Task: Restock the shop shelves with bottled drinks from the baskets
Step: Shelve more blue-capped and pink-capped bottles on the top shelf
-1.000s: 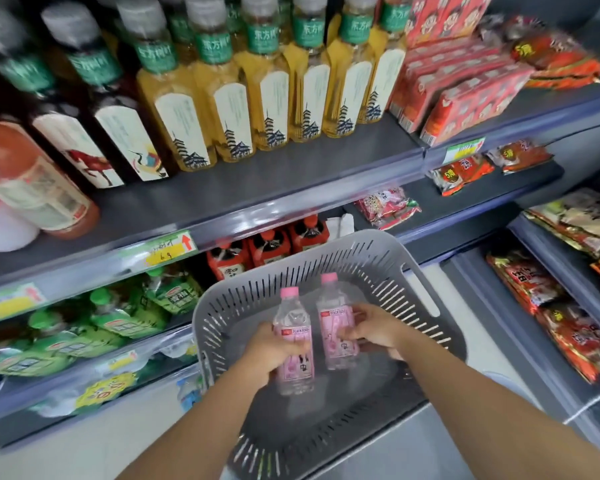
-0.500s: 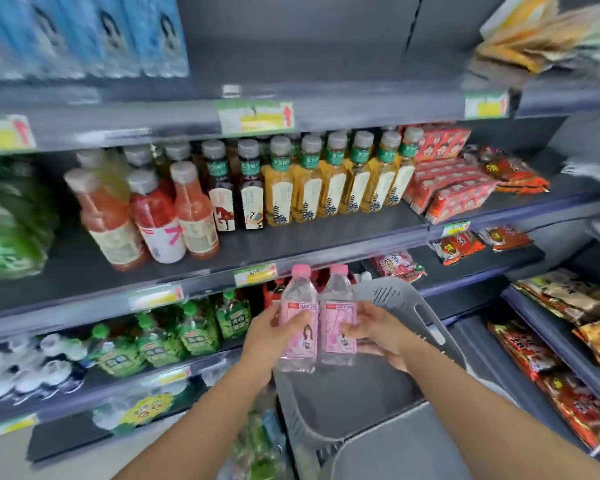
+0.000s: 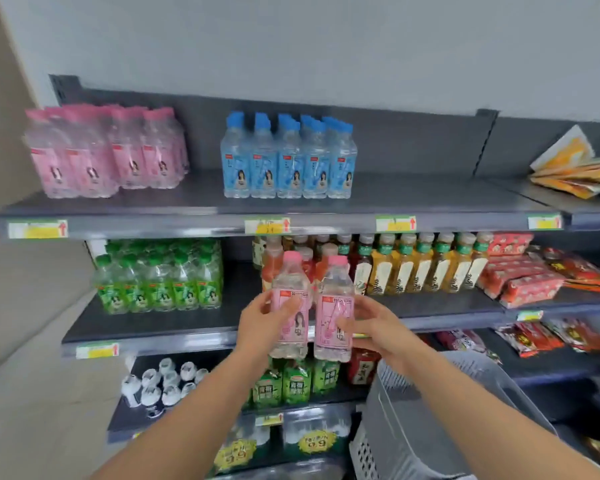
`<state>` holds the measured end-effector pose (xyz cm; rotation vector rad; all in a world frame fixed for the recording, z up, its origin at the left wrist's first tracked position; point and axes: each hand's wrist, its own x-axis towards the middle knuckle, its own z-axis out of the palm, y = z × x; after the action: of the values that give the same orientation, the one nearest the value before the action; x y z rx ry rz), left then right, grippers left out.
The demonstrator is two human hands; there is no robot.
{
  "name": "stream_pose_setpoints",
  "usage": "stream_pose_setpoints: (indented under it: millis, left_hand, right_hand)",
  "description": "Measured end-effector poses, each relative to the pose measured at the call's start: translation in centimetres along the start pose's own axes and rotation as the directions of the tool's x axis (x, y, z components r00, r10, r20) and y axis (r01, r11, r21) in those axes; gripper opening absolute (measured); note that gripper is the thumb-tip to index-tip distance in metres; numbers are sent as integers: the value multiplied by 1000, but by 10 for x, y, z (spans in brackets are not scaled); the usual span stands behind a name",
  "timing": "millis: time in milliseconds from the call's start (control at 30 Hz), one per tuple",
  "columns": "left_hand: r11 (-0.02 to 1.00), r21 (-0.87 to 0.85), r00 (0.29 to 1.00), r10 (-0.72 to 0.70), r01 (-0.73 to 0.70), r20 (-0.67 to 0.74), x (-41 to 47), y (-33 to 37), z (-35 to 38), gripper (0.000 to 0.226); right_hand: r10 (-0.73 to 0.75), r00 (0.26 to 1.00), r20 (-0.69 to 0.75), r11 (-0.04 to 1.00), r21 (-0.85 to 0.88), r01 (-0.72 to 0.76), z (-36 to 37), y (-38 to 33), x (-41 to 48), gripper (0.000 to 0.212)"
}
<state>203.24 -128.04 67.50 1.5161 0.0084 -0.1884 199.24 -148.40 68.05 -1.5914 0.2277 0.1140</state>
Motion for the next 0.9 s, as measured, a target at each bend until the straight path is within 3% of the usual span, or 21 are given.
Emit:
stream_pose_setpoints:
  millis: [100, 267, 433, 567, 600, 733, 900]
  left_hand:
    - [997, -54, 998, 45, -47, -40, -5, 30, -38, 27]
    - [988, -108, 988, 94, -107, -124, -5, 72, -89, 37]
    - [965, -170, 968, 164, -197, -190, -3, 106, -124, 29]
    - [939, -218, 946, 210, -265, -246, 8, 125, -154, 88]
    - [939, -211, 945, 219, -272, -244, 9, 130, -162, 90]
    - [920, -213, 928, 271, -328, -255, 19, 154, -191, 49]
    - [911, -198, 914, 307, -363, -265, 56, 171, -239, 57]
  right_hand:
    - [-65, 996, 55, 998, -21, 66, 36, -27, 2, 42]
    - [-160, 978, 135, 985, -38, 166, 84, -71, 20, 44]
    - [-244, 947, 210, 969, 16, 247, 127, -112, 44, 49]
    - [-308, 921, 237, 951, 48, 306, 164, -140, 60, 46]
    - [-324, 915, 240, 946, 51, 321, 174, -147, 66, 45]
    - [-362, 901, 241, 931, 49, 361, 212, -171, 92, 46]
    - [-406, 891, 201, 914, 73, 400, 262, -196, 131, 44]
